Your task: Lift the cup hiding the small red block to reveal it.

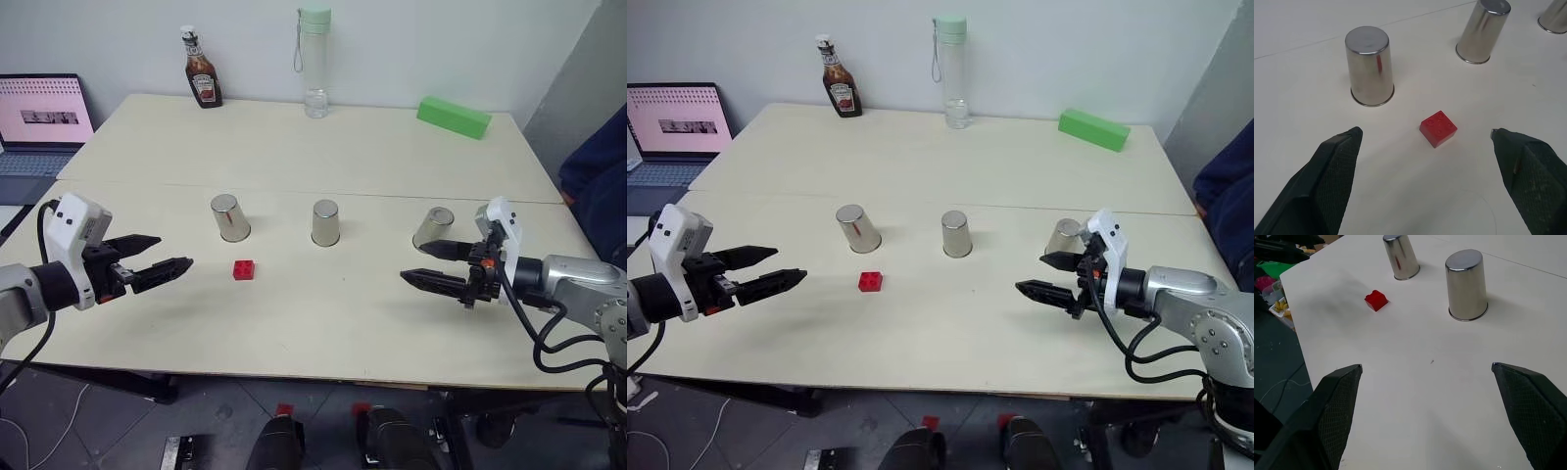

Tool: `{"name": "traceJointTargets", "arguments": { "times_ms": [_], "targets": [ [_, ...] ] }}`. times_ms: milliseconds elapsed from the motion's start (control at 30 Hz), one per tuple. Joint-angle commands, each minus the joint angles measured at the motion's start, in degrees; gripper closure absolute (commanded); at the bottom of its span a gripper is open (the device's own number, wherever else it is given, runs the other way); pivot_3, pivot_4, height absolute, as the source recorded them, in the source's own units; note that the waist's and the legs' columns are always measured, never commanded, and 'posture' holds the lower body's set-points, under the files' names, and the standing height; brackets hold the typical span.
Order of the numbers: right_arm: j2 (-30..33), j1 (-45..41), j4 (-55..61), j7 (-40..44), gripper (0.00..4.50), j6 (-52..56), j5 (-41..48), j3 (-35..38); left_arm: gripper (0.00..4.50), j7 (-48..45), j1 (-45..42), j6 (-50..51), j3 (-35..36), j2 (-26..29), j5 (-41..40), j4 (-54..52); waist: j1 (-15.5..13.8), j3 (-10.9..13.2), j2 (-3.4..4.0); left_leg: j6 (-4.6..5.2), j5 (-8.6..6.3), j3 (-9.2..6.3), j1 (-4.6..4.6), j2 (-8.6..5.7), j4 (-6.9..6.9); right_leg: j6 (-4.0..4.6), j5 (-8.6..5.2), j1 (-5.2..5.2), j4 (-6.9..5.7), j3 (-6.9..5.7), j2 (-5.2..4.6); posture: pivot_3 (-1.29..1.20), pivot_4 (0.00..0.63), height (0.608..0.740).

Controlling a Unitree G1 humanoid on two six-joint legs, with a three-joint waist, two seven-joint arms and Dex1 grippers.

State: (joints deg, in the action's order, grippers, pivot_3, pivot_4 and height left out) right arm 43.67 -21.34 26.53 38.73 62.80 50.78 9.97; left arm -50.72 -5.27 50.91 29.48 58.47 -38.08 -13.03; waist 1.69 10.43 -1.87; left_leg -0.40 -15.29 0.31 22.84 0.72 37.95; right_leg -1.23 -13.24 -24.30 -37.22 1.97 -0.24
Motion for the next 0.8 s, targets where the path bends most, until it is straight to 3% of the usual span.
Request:
{"name": "traceJointTargets", "arguments": {
  "times_ms": [33,800],
  "targets": [
    [-0.1,-0.8,0.6,0.1,0.00,-0.9,1.0,0.8,0.02,-0.3,-0.8,-0.6,1.2,1.4,0.1,-0.3,0.0,0.0,0.00,0.00,0.00,0.00,0.00,0.00,0.00,0.00,0.00,0.00,0.00,0.00,0.00,0.00,0.150,0.740],
    [-1.8,-1.2,0.9,-1.1,0.00,-0.6,1.2,0.3,0.02,-1.0,-2.1,-0.6,0.2,2.5,0.9,1.1,0.0,0.0,-0.01,0.00,0.00,0.00,-0.01,0.00,0.03,0.00,0.01,0.00,-0.04,0.01,0.00,0.00,0.150,0.740]
  ]
}}
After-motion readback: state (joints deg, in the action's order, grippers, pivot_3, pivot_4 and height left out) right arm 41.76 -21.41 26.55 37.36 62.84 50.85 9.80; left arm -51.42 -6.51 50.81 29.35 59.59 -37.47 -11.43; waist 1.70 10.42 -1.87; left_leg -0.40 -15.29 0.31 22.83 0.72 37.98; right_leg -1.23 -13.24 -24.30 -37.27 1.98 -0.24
